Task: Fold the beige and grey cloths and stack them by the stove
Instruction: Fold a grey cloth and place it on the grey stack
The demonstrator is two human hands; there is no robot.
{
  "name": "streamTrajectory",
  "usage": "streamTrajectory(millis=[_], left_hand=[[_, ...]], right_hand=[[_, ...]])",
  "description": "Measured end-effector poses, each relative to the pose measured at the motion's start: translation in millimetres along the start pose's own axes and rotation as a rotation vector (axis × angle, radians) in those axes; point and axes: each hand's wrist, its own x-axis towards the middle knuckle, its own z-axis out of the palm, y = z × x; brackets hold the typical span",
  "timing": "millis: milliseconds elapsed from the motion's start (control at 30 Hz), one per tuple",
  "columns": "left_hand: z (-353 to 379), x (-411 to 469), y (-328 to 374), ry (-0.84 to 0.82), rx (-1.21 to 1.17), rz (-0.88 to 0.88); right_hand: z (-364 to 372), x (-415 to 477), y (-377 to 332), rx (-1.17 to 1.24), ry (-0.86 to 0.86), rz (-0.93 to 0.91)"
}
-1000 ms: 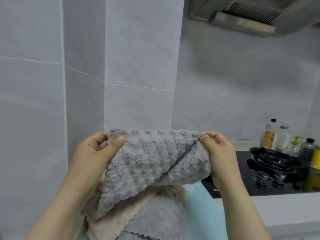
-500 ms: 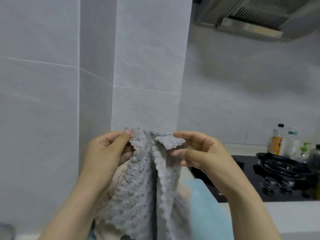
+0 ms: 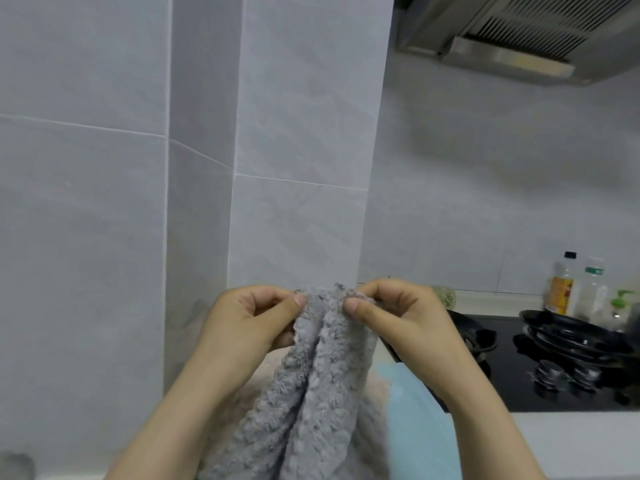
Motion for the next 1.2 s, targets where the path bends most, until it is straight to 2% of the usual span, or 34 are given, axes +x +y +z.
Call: streamTrajectory(millis=[133,467,900,1067,1200], left_hand=[[1.6,-1.4,0.1,-0.059,-0.072,-0.031],[2.3,-3.3,0.8,-0.144,-0.036,-0.047],[1.4,-7.8,5.5,-0.205,-0.027,0.013],[0.6,-6.0,2.3,-0.149,0.013,0.033],[-8.0,0.1,-0.4,-0.009,0.074,0.121]], right_hand=[[4.6,2.7,3.3,-0.001,-0.069,0.006],[4.8,2.7,2.0,-0.105,-0.091,-0.011],[7.6,2.8,4.7,-0.145,-0.042,-0.03],[7.6,2.8,4.0,-0.151,-0.05,-0.017],[-0.3,1.6,5.1,-0.182,-0.008,0.006]])
